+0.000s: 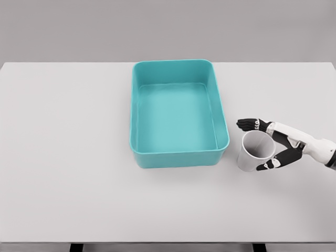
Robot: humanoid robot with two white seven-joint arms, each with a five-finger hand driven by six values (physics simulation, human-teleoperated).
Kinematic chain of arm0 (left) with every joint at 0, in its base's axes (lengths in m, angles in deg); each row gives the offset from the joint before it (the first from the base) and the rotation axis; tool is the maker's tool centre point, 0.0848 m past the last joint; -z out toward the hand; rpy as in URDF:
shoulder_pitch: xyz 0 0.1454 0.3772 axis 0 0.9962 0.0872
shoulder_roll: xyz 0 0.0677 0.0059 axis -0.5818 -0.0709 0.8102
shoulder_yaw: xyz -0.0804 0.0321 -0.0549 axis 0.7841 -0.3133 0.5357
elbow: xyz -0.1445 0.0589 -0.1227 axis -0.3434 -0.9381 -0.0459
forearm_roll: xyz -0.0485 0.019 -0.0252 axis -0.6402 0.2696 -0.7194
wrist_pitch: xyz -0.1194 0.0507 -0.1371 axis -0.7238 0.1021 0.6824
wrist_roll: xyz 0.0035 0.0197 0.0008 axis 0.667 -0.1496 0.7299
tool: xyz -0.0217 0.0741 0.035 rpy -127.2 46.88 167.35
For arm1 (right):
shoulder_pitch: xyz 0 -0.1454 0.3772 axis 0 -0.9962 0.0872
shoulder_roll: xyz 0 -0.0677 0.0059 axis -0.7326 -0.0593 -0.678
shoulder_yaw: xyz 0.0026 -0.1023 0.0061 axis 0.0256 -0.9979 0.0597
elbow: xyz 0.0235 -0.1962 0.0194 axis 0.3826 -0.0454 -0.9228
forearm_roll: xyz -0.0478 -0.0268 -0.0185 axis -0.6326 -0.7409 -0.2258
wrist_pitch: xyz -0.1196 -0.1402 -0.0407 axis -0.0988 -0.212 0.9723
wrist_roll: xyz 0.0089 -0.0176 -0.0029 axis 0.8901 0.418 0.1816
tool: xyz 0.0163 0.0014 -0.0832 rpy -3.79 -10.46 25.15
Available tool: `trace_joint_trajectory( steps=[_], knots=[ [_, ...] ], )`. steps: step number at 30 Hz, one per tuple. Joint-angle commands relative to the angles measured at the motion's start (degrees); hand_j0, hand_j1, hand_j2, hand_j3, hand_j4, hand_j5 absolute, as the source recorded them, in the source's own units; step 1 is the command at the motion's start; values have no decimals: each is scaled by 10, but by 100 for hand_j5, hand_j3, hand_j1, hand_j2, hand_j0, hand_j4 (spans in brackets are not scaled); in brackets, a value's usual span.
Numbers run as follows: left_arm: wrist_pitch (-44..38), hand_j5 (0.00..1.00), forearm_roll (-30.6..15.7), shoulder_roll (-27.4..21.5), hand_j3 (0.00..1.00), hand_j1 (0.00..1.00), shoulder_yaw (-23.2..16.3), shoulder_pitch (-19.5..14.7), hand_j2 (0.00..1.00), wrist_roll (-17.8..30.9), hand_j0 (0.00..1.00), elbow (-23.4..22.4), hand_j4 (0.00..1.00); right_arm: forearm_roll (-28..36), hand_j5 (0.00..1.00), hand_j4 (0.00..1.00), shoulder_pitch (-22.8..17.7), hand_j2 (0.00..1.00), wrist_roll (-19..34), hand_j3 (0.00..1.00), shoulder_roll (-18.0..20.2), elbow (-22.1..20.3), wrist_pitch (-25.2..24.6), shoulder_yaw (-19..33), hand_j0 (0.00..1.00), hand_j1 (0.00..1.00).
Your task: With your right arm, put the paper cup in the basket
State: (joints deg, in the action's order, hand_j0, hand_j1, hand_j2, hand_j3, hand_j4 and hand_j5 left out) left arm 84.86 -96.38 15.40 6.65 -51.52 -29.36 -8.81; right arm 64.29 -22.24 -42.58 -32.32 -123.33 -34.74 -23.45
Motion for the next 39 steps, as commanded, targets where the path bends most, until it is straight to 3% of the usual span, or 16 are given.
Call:
trace_joint_trajectory(
  steps=[1,4,19,28,39],
  knots=[
    [0,100,0,0,100,100,0,-1,100,0,100,0,100,4,90,90,0,90,0,90,0,0,-1,1,90,90],
    [0,100,0,0,100,100,0,0,100,0,100,0,100,3,75,75,0,75,0,75,1,-3,-1,2,75,75],
    [0,100,0,0,100,100,0,0,100,0,100,0,100,1,71,71,0,71,0,71,3,-31,14,15,71,71],
    [0,100,0,0,100,100,0,0,100,0,100,0,100,-2,71,71,0,71,0,71,-1,-24,30,68,71,71],
    [0,100,0,0,100,100,0,0,100,0,100,0,100,-37,64,64,3,64,0,64,-18,-14,37,128,64,64]
  ],
)
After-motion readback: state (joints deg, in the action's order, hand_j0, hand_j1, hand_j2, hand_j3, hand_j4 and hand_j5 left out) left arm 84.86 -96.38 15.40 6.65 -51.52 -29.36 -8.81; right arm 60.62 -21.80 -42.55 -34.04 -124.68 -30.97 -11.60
